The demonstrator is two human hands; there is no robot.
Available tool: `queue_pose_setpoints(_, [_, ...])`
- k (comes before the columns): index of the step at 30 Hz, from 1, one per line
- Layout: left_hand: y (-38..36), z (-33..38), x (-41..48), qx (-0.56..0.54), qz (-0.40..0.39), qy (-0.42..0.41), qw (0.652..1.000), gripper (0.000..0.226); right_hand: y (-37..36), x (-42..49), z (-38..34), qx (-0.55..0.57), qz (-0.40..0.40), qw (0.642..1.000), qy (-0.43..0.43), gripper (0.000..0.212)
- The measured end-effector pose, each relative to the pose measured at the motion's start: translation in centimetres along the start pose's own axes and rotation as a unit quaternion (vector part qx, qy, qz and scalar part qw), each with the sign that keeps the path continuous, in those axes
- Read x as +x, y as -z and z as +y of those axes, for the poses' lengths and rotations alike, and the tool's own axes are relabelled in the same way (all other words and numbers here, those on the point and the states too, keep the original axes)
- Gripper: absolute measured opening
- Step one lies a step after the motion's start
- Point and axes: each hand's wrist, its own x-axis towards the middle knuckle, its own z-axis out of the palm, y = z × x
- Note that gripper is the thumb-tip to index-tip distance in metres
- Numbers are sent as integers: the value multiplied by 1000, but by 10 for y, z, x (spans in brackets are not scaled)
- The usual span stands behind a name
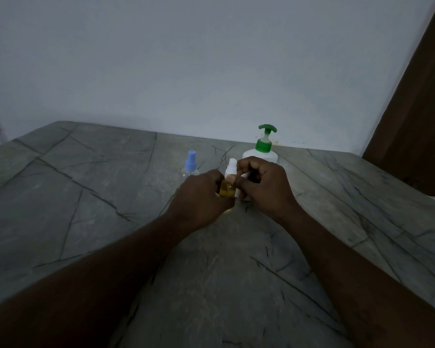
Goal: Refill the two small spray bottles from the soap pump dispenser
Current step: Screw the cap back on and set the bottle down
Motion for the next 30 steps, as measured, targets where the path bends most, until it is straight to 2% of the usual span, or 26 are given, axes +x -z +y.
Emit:
queue_pose_setpoints(6, [0,1,-3,-7,5,-2,1000,37,-1,-1,-3,-11,-3,1000,11,21])
queue_pose_setpoints(9, [1,3,-3,-50,-17,6,999,31,-1,0,-1,-20,-2,1000,17,22])
queue_pose_setpoints(12, [0,2,-2,-32,-5,-2,999,25,-1,0,0,-27,-2,999,24,22])
queue_pose_setpoints(18, [-3,-1,-2,8,29,-5,1000,41,-3,-2,-2,2,-11,1000,-3,22])
queue_pose_setpoints(23, [2,2,-4,-69,-32,10,997,33,-3,-3,-3,8,-12,1000,-19,19])
queue_pose_setpoints(26, [0,0,-2,-17,0,0,1000,27,-4,-3,-4,8,-6,999,-30,20])
queue_pose_setpoints(30, [-3,-2,-1,32,34,-13,999,37,-6,-3,-7,8,-1,999,-41,21])
